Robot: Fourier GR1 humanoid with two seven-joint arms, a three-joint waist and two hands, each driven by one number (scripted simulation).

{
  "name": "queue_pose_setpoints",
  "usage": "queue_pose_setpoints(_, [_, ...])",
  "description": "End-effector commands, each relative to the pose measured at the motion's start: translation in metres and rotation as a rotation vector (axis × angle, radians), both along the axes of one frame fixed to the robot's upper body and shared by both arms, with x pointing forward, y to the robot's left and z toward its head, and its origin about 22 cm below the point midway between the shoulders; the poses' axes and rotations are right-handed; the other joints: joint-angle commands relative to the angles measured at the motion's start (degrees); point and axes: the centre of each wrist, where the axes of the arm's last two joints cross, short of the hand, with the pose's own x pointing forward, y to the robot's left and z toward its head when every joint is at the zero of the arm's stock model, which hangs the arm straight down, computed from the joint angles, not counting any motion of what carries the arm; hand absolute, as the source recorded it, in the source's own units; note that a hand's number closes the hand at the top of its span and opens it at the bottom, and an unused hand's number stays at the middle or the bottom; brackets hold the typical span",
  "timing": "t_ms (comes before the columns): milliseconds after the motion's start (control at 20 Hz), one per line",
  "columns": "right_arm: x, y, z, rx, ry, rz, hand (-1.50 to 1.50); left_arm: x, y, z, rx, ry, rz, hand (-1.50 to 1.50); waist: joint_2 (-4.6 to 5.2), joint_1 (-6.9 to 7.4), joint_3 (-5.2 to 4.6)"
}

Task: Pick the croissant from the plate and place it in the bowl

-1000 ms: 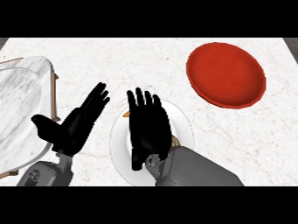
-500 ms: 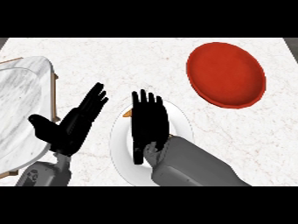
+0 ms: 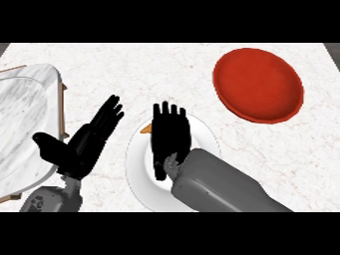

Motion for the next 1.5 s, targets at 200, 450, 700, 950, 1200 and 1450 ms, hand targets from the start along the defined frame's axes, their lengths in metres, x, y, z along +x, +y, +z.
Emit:
queue_pose_setpoints(200, [-0.004, 0.008, -0.027, -0.059, 0.015, -0.097, -1.5, 0.003, -0.004, 0.004, -0.005, -0.006, 0.012, 0.0, 0.06, 0.22, 0.01])
queue_pose_setpoints(450, [0.006, 0.005, -0.019, -0.044, -0.002, -0.104, -1.5, 0.005, -0.004, 0.004, 0.004, 0.009, -0.001, 0.0, 0.03, -0.04, 0.01])
queue_pose_setpoints(700, [0.004, -0.003, -0.047, -0.058, 0.004, -0.107, -1.5, -0.006, -0.005, 0.002, 0.016, -0.009, 0.004, 0.0, 0.01, 0.05, 0.02])
queue_pose_setpoints(950, [0.007, -0.013, -0.078, -0.039, -0.007, -0.124, -1.5, 0.008, 0.0, 0.0, -0.02, -0.008, -0.004, 0.0, 0.19, 0.25, 0.01])
queue_pose_setpoints(1200, [0.025, -0.01, -0.069, -0.037, -0.029, -0.121, -1.5, 0.003, -0.016, -0.013, -0.002, -0.006, -0.023, 0.0, 0.29, 0.75, 0.02])
queue_pose_setpoints(1450, [0.012, -0.011, -0.078, 0.017, -0.09, -0.035, 1.5, -0.018, -0.006, -0.011, 0.005, -0.001, 0.003, 0.0, 0.1, 0.61, 0.03])
